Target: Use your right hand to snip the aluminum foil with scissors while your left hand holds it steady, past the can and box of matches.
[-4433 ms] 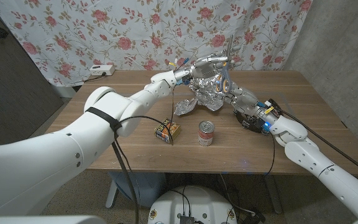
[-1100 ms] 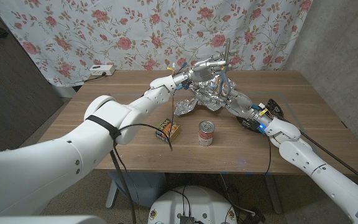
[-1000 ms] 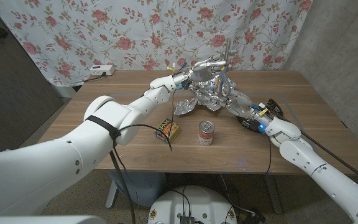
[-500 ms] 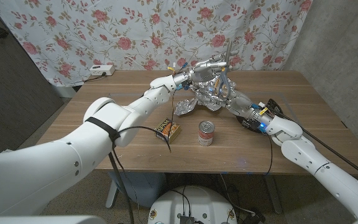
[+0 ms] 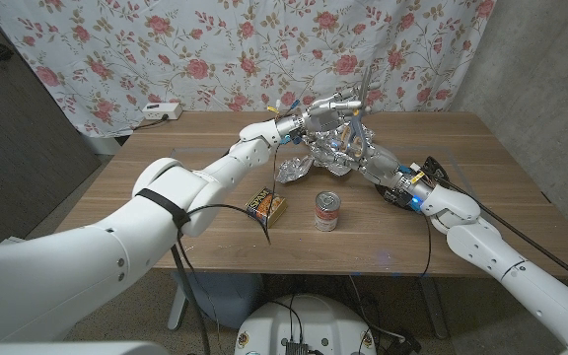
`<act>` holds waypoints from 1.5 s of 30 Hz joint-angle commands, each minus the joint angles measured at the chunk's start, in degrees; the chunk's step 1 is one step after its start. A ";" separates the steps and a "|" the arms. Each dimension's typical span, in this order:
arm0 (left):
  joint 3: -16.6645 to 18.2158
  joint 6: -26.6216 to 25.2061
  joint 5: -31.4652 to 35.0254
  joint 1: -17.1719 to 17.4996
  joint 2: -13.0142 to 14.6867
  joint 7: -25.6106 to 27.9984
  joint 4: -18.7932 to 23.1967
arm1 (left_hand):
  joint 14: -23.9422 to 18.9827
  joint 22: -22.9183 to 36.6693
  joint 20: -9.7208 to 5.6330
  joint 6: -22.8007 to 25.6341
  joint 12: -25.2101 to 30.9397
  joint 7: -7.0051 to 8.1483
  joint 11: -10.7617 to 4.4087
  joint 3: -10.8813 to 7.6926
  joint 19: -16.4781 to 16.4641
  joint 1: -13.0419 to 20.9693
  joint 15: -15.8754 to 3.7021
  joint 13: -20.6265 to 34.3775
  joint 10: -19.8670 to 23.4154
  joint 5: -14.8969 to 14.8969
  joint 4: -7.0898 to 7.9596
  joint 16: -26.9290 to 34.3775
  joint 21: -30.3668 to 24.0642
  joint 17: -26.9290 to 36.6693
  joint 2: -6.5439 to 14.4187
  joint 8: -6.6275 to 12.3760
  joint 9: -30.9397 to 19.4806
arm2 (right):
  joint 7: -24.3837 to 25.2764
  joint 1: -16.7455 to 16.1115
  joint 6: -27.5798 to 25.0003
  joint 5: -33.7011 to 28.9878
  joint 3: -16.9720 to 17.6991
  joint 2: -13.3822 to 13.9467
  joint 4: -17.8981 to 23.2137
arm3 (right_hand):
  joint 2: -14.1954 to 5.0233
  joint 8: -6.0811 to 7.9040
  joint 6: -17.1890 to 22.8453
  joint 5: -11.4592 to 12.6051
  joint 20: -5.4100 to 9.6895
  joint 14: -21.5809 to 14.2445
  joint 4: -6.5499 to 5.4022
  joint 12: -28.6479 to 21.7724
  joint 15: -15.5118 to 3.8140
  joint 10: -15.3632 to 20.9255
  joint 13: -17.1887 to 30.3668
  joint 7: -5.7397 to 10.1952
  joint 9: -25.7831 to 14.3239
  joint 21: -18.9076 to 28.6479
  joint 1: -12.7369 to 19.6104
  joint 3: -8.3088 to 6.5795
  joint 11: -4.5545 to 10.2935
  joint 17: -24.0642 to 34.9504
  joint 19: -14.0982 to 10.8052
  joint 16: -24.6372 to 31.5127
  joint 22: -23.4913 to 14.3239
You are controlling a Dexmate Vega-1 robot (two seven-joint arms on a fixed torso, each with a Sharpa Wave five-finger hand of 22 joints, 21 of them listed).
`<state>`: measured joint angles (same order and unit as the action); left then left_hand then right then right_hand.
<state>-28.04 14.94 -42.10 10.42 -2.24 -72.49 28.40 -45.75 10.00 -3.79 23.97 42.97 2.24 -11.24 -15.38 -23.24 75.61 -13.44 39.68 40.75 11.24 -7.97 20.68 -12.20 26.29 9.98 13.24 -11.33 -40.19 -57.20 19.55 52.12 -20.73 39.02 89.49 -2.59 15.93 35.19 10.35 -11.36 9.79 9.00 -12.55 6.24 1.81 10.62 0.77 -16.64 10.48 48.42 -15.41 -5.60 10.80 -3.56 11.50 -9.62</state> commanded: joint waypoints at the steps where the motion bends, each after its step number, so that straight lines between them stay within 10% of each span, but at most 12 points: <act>1: -0.61 -0.91 -0.51 1.55 0.96 1.19 2.79 | -0.24 0.29 -0.04 1.18 0.32 -0.63 -0.12 0.22 -0.37 0.61 -0.44 0.04 0.22 0.32 0.22 -0.19 -0.05 0.14 -0.22 -0.18 -0.21 | -1.05 0.01 -0.39 1.51 -0.24 -0.37 -0.39 | 0.89 -0.68 -0.96 -0.25 -0.65 0.45 -0.54 0.03 0.60 -0.14 0.26 -1.31 0.07 0.17 -0.37 0.61 -0.58 0.22 0.00 0.44 0.05; 10: -1.23 -0.64 -0.39 1.61 1.29 1.97 3.03 | -0.26 0.29 -0.04 2.04 0.31 -0.13 -0.14 0.36 -0.37 0.64 -0.44 0.04 0.38 0.35 0.21 -0.27 -0.03 0.10 -0.26 0.01 -0.23 | -2.52 0.37 -0.80 1.33 -0.55 0.14 -0.32 | 1.46 -2.58 -3.14 -0.31 -0.66 -0.22 -1.30 0.73 5.49 -0.85 0.31 -2.18 1.06 -0.10 -1.92 1.69 -2.37 0.26 1.14 0.53 0.04; 16: -1.80 0.00 0.08 1.32 1.39 1.93 2.88 | -0.25 0.31 -0.05 3.53 0.17 0.36 -0.16 0.52 -0.34 0.72 -0.44 -0.07 0.50 0.37 0.23 -0.40 -0.01 0.05 -0.23 0.32 -0.27 | -1.63 0.11 -1.40 1.07 -0.53 0.61 0.20 | 1.02 -2.78 -3.08 -0.10 -0.79 0.10 -1.11 0.49 5.10 0.30 0.28 -2.19 1.24 -0.24 -1.59 1.48 -4.77 0.21 2.13 0.26 0.00; 31: -2.04 0.74 0.28 1.14 1.03 2.07 1.65 | -0.30 0.31 -0.07 4.19 0.09 0.37 -0.17 0.65 -0.37 0.75 -0.44 -0.09 0.50 0.39 0.25 -0.46 -0.01 0.02 -0.20 0.38 -0.31 | -3.37 0.97 -1.53 1.25 -0.88 0.62 -0.66 | 1.50 -3.04 -3.50 -0.22 -0.88 0.25 -1.14 0.94 5.19 0.13 0.25 -2.80 1.18 -0.13 -2.03 1.93 -4.58 0.22 2.80 0.06 -0.05; 45: -1.54 1.60 0.52 0.03 -0.07 1.47 -1.67 | -0.36 0.32 -0.12 4.72 0.07 0.71 -0.15 0.80 -0.49 0.78 -0.44 -0.06 0.57 0.40 0.26 -0.50 -0.05 0.01 -0.23 0.38 -0.33 | -5.06 1.82 -1.71 1.59 -1.32 -0.04 -1.47 | 0.71 -3.02 -3.46 -0.08 -0.79 0.17 -1.19 0.87 4.79 0.77 0.24 0.35 0.96 -0.10 -2.07 1.76 -3.91 0.20 3.58 0.05 -0.05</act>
<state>-29.95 15.88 -41.82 11.19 -1.57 -70.62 28.93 -45.75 9.99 -3.79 28.26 42.65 2.88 -11.12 -14.67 -23.23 75.83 -13.44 39.44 40.83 11.24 -7.74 20.24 -12.20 26.31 9.76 13.24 -11.59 -43.83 -56.16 18.06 53.56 -21.62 39.37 88.69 -1.16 12.92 31.71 10.35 -11.87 9.89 7.82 -11.65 11.30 2.27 10.81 0.64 -15.53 10.47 46.06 -13.43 -9.84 10.80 -0.35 11.49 -9.62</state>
